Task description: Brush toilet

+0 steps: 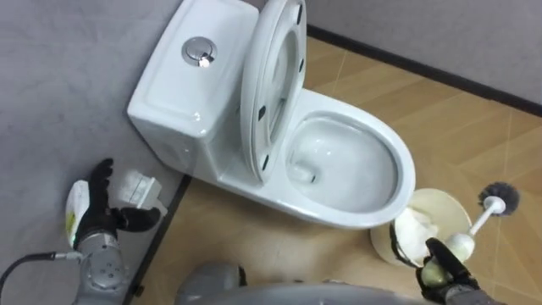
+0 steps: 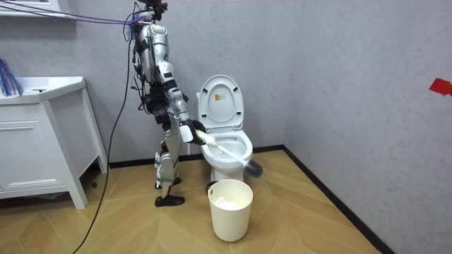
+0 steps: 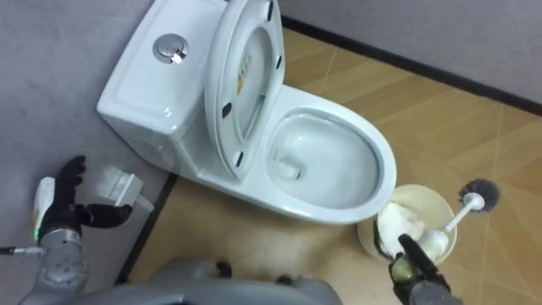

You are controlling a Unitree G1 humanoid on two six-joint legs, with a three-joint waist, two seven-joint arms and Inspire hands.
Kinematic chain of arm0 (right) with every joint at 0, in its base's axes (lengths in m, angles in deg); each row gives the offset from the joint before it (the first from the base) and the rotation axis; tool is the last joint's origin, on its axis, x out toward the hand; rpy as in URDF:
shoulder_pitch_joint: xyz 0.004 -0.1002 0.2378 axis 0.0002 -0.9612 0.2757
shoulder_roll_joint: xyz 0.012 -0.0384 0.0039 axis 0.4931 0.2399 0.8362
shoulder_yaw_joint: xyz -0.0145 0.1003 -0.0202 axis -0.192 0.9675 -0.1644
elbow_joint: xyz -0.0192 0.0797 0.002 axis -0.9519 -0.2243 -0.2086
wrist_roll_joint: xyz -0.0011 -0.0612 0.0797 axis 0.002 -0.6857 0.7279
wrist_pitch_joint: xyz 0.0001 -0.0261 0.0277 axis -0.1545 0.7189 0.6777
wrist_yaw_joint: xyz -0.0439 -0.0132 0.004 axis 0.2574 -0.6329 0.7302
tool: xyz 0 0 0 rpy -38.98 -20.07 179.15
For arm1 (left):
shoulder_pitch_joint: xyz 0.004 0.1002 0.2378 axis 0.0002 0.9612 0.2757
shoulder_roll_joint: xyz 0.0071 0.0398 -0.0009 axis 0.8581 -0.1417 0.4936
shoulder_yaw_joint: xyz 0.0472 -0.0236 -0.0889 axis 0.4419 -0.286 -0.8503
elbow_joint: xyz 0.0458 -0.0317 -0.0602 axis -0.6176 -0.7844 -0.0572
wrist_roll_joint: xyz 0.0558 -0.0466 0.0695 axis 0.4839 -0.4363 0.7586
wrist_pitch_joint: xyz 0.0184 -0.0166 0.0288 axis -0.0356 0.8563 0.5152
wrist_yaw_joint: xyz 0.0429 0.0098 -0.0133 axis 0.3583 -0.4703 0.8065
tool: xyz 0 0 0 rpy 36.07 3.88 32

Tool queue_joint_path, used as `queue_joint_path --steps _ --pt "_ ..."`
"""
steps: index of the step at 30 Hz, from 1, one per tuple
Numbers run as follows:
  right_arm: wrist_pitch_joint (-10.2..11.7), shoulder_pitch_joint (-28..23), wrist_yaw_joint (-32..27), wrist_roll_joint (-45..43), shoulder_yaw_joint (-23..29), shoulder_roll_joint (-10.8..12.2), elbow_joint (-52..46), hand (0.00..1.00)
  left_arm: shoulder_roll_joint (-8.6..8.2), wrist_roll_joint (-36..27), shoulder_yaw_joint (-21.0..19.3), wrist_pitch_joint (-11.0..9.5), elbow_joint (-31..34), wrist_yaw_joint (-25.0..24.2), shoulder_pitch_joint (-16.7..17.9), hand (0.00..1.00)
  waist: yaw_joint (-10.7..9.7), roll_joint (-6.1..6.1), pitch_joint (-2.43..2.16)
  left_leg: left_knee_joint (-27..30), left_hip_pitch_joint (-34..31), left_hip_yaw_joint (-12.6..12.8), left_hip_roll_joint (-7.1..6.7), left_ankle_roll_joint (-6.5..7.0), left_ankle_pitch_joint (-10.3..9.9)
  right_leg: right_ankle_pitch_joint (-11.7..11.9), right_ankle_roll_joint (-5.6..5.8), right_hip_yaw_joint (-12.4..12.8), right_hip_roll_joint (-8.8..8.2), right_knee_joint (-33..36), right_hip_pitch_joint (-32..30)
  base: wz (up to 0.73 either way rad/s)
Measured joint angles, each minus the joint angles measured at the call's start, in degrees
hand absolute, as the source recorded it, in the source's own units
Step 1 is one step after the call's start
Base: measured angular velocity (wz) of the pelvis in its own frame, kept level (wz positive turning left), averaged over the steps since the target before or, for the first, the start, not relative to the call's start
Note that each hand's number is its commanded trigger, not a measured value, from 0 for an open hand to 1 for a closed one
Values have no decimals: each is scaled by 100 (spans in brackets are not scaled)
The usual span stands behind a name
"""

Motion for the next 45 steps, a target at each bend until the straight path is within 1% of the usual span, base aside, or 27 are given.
queue_joint_path --steps 2,4,6,7,9,10,12,13,16,19,22,24,26,27,28,30,32,34,35,36,37,39,40,41,42,44,45 --pt "-1 -48 80 -176 -11 35 -11 100 -1 222 0 -107 157 70 35 0 20 -14 5 -18 93 -23 4 -16 -10 4 -1 -28 20 -88 98 7" --pt "66 -72 154 -596 -10 72 -51 100 -13 577 -78 -265 410 160 101 0 64 -21 7 -29 102 -28 16 -35 -22 10 -12 -22 45 -123 137 0" --pt "150 -67 280 -1320 -10 80 -65 100 -14 889 -111 -507 833 273 231 0 98 -27 8 -101 176 -29 21 -39 -22 18 -20 -23 51 -144 186 0" --pt "170 -79 310 -1469 -10 80 -62 100 -13 980 -111 -586 909 313 254 0 103 -27 8 -123 200 -29 20 -40 -22 18 -20 -28 50 -146 201 0" --pt "254 -83 383 -2045 -112 77 -64 100 -5 1221 -109 -790 1174 424 262 0 123 -29 9 -191 304 -19 20 -41 -21 18 -20 -27 51 -170 270 -3" --pt "263 -75 394 -2199 -138 77 -64 100 -2 1235 -108 -812 1231 439 255 0 119 -30 8 -197 328 -20 20 -41 -21 18 -20 -25 51 -170 286 -4" --pt "271 -61 444 -2891 -216 80 -158 100 -3 1414 -106 -887 1354 524 234 0 75 -30 9 -220 424 -21 13 -41 -22 18 -19 -29 49 -191 386 0" --pt "274 -61 457 -3062 -218 81 -195 100 -2 1488 -106 -910 1355 534 214 0 74 -30 9 -219 437 -20 11 -40 -22 19 -17 -28 49 -202 405 0" --pt "325 66 517 -3866 -218 104 -234 100 -3 1903 -106 -975 1350 625 0 0 16 -48 8 -242 485 -27 6 -42 -25 29 0 -36 50 -262 470 0" --pt "371 139 584 -4156 -230 134 -224 100 -1 2186 -91 -1014 1336 643 -136 0 6 -34 11 -228 508 -22 6 -42 -24 33 1 -22 49 -261 489 -1" --pt "386 202 668 -4669 -233 127 -225 100 11 2419 -20 -1048 1261 663 -249 0 -8 -13 15 -229 508 -15 8 -41 -24 34 1 -12 48 -246 456 -3" --pt "428 198 725 -5219 -368 85 -227 100 75 2711 205 -1052 1111 703 -263 0 -17 6 17 -227 490 1 11 -42 -24 42 -4 3 54 -248 465 -2" --pt "428 198 797 -5663 -457 51 -228 100 87 2853 400 -1052 973 656 -264 0 -25 30 12 -221 492 27 13 -41 -24 43 -3 30 53 -246 456 -6" --pt "431 202 859 -5900 -476 39 -231 100 125 2850 535 -1052 880 592 -264 0 -23 57 -5 -228 499 31 13 -40 -23 44 -1 44 52 -247 459 -5" --pt "434 215 888 -6021 -498 26 -231 100 164 2844 613 -1051 833 559 -265 0 -32 66 -10 -229 504 33 12 -39 -23 44 -1 70 51 -246 459 -5" --pt "434 335 968 -6576 -516 -71 -249 100 265 2822 820 -1066 623 320 -347 0 -66 128 -6 -239 503 55 12 -36 -21 44 -1 112 48 -241 441 -7" --pt "434 442 972 -7008 -529 -128 -308 100 305 2840 901 -1071 337 103 -490 0 -120 144 -6 -274 490 60 14 -36 -19 44 -1 110 49 -237 428 -2" --pt "442 597 1022 -7317 -617 -223 -339 100 339 2850 927 -1066 106 -126 -536 0 -160 155 -8 -292 450 80 18 -38 -15 44 -1 115 46 -170 337 -7" --pt "459 704 1031 -7458 -654 -291 -338 100 384 2833 971 -1062 14 -275 -557 0 -173 170 -10 -275 367 85 21 -36 -13 44 -1 109 41 -131 249 -5" --pt "491 782 1019 -7654 -661 -366 -336 100 470 2851 1077 -1056 -66 -380 -589 0 -190 169 -10 -247 283 93 14 -29 -2 44 -2 114 32 -122 155 0" --pt "508 812 1017 -7768 -663 -409 -344 100 493 2850 1108 -1061 -60 -393 -610 0 -194 169 -12 -219 236 93 12 -24 4 44 -2 115 26 -102 106 0" --pt "511 943 1001 -8106 -738 -559 -363 100 559 2831 1185 -1117 -118 -405 -718 0 -132 174 -6 -205 27 111 4 -2 49 44 -1 113 -14 36 -152 0" --pt "505 991 1001 -8152 -799 -583 -346 100 582 2821 1212 -1161 -187 -376 -738 0 -115 187 5 -200 -11 116 4 1 57 44 -1 111 -18 59 -192 0" --pt "492 1091 990 -8278 -910 -623 -264 100 647 2818 1302 -1211 -281 -344 -856 0 -69 200 7 -186 -79 131 -2 9 68 44 -1 111 -32 68 -262 0" --pt "488 1196 991 -8403 -997 -646 -138 100 702 2788 1408 -1213 -341 -366 -960 0 -35 184 22 -192 -146 153 -15 19 93 44 -1 107 -48 90 -336 4" --pt "486 1308 947 -8742 -1069 -661 -89 100 725 2778 1477 -1213 -416 -392 -1090 0 -20 234 37 -198 -236 154 -29 30 130 44 0 112 -72 177 -460 3" --pt "487 1347 924 -9001 -1083 -661 -97 100 725 2778 1478 -1219 -458 -424 -1150 0 -9 257 34 -224 -297 162 -40 32 158 43 0 121 -86 219 -544 0"
